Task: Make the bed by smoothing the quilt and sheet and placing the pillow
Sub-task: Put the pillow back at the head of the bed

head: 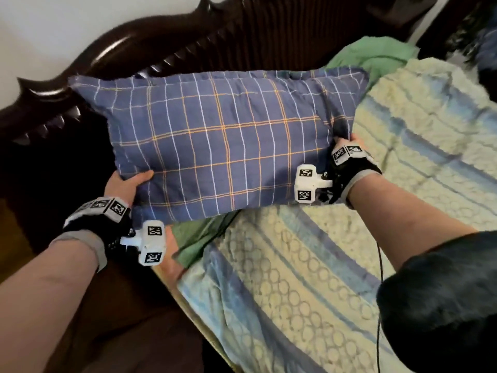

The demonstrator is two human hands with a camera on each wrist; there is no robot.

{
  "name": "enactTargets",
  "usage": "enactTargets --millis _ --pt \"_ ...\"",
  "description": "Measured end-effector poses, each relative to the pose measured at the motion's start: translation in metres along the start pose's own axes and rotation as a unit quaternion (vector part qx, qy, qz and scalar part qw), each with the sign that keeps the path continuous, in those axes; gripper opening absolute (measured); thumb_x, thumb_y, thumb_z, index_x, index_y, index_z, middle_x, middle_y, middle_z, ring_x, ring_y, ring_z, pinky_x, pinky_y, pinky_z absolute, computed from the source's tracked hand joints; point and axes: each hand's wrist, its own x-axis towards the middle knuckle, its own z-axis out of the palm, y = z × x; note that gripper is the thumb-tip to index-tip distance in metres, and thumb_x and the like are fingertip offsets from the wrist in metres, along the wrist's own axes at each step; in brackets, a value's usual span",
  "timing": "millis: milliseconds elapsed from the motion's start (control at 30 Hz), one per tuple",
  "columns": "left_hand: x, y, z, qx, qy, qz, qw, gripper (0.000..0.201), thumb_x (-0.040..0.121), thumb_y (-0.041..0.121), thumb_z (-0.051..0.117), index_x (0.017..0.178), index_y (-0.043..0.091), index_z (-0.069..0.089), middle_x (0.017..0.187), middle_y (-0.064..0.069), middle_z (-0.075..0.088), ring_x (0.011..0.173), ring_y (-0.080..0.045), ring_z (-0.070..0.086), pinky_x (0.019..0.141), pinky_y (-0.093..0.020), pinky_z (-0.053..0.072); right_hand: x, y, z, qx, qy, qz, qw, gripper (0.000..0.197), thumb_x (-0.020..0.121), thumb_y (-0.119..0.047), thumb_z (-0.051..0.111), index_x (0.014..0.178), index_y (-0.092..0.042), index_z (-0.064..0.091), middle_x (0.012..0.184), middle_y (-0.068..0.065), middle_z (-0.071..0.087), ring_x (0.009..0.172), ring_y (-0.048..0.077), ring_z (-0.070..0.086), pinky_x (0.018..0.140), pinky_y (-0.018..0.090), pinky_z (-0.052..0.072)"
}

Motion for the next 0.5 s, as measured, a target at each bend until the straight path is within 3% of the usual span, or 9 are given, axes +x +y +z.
enactTargets --millis 33,67,133,200,233,267,333,400,500 --pt "0.006 -0.001 0.000 -0.012 0.010 -0.008 1.000 0.066 0.045 0.041 0.087 0.105 0.024 0.067 0.112 -0.010 0.071 0.104 -0.028 0.068 0.093 -0.055 0.050 0.014 -0.005 0.018 -0.015 0.000 -0.041 0.999 0.038 0.100 -0.016 0.039 0.137 -0.010 0.044 0.140 0.009 0.049 0.125 0.025 0.050 0.045 0.007 0.043" --pt "0.004 0.002 0.003 -0.018 0.025 -0.022 0.999 0.072 0.043 0.043 0.088 0.109 0.023 0.065 0.114 -0.009 0.070 0.103 -0.028 0.068 0.090 -0.054 0.052 0.021 -0.017 0.037 0.014 0.003 -0.042 0.999 0.038 0.099 -0.015 0.038 0.136 -0.009 0.045 0.138 0.010 0.051 0.125 0.026 0.050 0.056 0.006 0.044" --pt "-0.005 0.006 0.011 0.010 0.014 -0.077 0.997 0.064 0.056 0.037 0.086 0.112 0.017 0.063 0.113 -0.010 0.068 0.089 -0.028 0.068 0.071 -0.043 0.061 0.037 -0.036 0.071 -0.013 0.005 -0.085 0.996 0.044 0.097 -0.016 0.042 0.141 -0.009 0.040 0.145 0.012 0.044 0.133 0.027 0.042 0.092 0.012 0.032" --pt "-0.005 0.002 0.026 0.050 -0.044 -0.160 0.985 0.038 0.079 0.016 0.073 0.114 0.008 0.059 0.087 -0.012 0.070 0.061 -0.023 0.065 0.043 -0.027 0.056 0.056 -0.041 0.115 -0.128 -0.001 -0.095 0.987 0.061 0.094 -0.025 0.050 0.149 -0.017 0.024 0.157 0.013 0.018 0.143 0.028 0.024 0.113 0.026 0.018" --pt "0.001 -0.008 0.034 0.075 -0.055 -0.203 0.975 0.027 0.085 0.011 0.067 0.109 0.005 0.059 0.072 -0.010 0.070 0.051 -0.020 0.063 0.038 -0.025 0.053 0.069 -0.037 0.132 -0.189 0.004 -0.071 0.979 0.069 0.093 -0.032 0.053 0.151 -0.021 0.017 0.159 0.014 0.007 0.146 0.030 0.017 0.116 0.031 0.014" --pt "0.003 -0.014 0.043 0.093 -0.075 -0.230 0.966 0.015 0.087 0.010 0.063 0.100 0.002 0.060 0.064 -0.009 0.068 0.045 -0.017 0.063 0.041 -0.026 0.055 0.070 -0.032 0.146 -0.244 -0.012 -0.030 0.969 0.075 0.091 -0.037 0.054 0.151 -0.023 0.012 0.159 0.015 0.001 0.146 0.032 0.014 0.118 0.035 0.012" --pt "0.031 -0.042 0.049 0.120 -0.096 -0.239 0.959 0.020 0.082 0.023 0.070 0.090 0.006 0.063 0.083 -0.013 0.071 0.053 -0.014 0.067 0.072 -0.037 0.059 0.070 -0.020 0.162 -0.347 -0.098 0.007 0.933 0.076 0.092 -0.037 0.055 0.151 -0.020 0.011 0.159 0.017 0.002 0.145 0.036 0.016 0.117 0.041 0.016" --pt "0.056 -0.061 0.055 0.111 -0.089 -0.243 0.960 0.063 0.059 0.042 0.085 0.108 0.007 0.064 0.108 -0.012 0.068 0.089 -0.022 0.068 0.094 -0.044 0.050 0.074 0.003 0.178 -0.439 -0.154 -0.001 0.885 0.071 0.094 -0.031 0.055 0.150 -0.015 0.014 0.158 0.018 0.008 0.143 0.038 0.022 0.116 0.045 0.023" --pt "0.089 -0.092 0.054 0.127 -0.031 -0.192 0.972 0.090 0.056 0.030 0.089 0.129 -0.004 0.049 0.125 -0.017 0.061 0.115 -0.034 0.059 0.103 -0.053 0.044 0.082 0.026 0.193 -0.458 -0.154 0.010 0.875 0.087 0.091 -0.035 0.059 0.152 -0.017 0.000 0.158 0.021 0.002 0.145 0.039 0.013 0.119 0.047 0.015"
